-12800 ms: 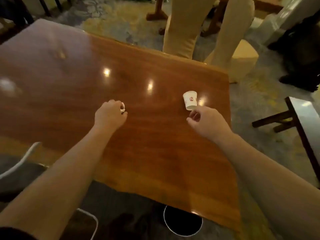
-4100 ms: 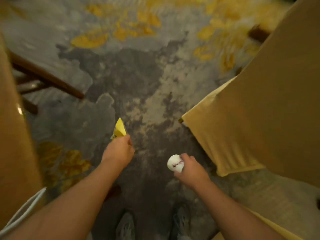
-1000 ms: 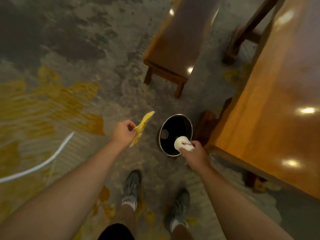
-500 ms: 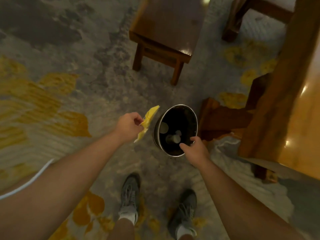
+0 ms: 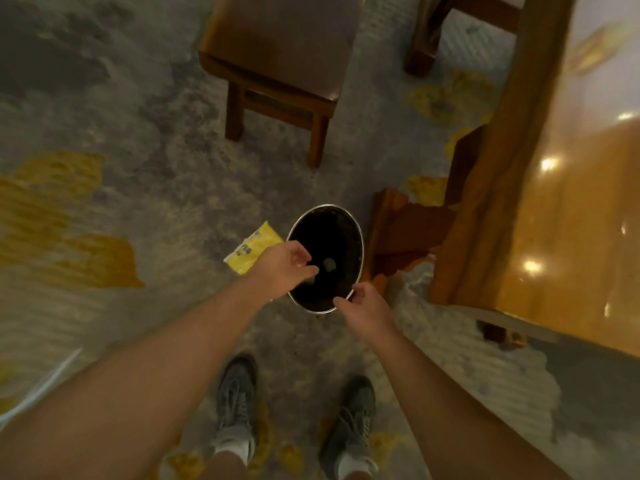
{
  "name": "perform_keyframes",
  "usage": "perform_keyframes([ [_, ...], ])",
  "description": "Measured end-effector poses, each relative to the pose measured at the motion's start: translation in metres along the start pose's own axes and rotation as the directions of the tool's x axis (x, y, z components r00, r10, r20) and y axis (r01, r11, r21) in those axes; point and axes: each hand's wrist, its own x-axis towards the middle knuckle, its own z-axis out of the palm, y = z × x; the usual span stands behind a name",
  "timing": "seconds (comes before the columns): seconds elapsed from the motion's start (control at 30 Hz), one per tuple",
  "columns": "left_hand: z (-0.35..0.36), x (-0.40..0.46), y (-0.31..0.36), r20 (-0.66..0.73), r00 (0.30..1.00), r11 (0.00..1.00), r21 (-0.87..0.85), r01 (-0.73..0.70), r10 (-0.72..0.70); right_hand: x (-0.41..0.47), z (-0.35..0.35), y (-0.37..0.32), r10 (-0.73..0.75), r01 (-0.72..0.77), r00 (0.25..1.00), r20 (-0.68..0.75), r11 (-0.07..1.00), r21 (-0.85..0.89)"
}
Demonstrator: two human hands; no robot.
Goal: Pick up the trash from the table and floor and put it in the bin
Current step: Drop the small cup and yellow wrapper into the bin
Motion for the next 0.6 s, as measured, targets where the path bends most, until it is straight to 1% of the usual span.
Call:
perform_keyframes([
  [0.03,0.0,0.001,-0.006,-0.048,0.997,0.994,0.093,-0.063,0.068,-0.002,0.002,0.0,-0.002,0.002,1.0,0.003,1.0,-0.002],
  [0.07,0.0,0.007,-0.017,-0.135,0.984,0.982,0.167,-0.09,0.113,-0.004,0.005,0.0,-0.008,0.008,1.0,0.003,1.0,-0.008],
  [0.1,-0.001,0.014,-0.035,-0.243,0.966,0.982,0.18,-0.048,0.091,-0.007,0.009,0.002,-0.026,0.026,1.0,0.008,0.999,-0.025],
  [0.13,-0.003,0.021,-0.057,-0.331,0.944,0.991,0.122,0.056,-0.012,-0.007,0.015,0.007,-0.061,0.062,0.998,0.023,0.997,-0.049],
  [0.17,-0.005,0.027,-0.082,-0.364,0.92,0.983,0.051,0.177,-0.147,-0.007,0.021,0.012,-0.098,0.101,0.994,0.043,0.992,-0.07],
  [0.2,-0.004,0.033,-0.111,-0.342,0.902,0.959,0.008,0.283,-0.263,-0.006,0.028,0.018,-0.129,0.134,0.99,0.064,0.987,-0.085],
  [0.23,-0.002,0.038,-0.14,-0.288,0.895,0.934,0.001,0.356,-0.341,-0.005,0.035,0.023,-0.15,0.158,0.985,0.08,0.982,-0.1],
  [0.3,0.002,0.043,-0.189,-0.213,0.882,0.892,0.083,0.444,-0.42,-0.001,0.05,0.032,-0.176,0.186,0.981,0.078,0.972,-0.142],
  [0.37,0.012,0.051,-0.226,-0.187,0.872,0.861,0.166,0.481,-0.452,0.005,0.066,0.036,-0.191,0.196,0.981,0.046,0.971,-0.141],
  [0.47,0.04,0.074,-0.263,-0.158,0.864,0.844,0.188,0.501,-0.478,0.017,0.084,0.04,-0.201,0.202,0.979,0.023,0.969,-0.142],
  [0.6,0.067,0.128,-0.302,-0.223,0.884,0.864,0.213,0.456,-0.411,0.035,0.093,0.05,-0.231,0.232,0.973,0.02,0.964,-0.127],
])
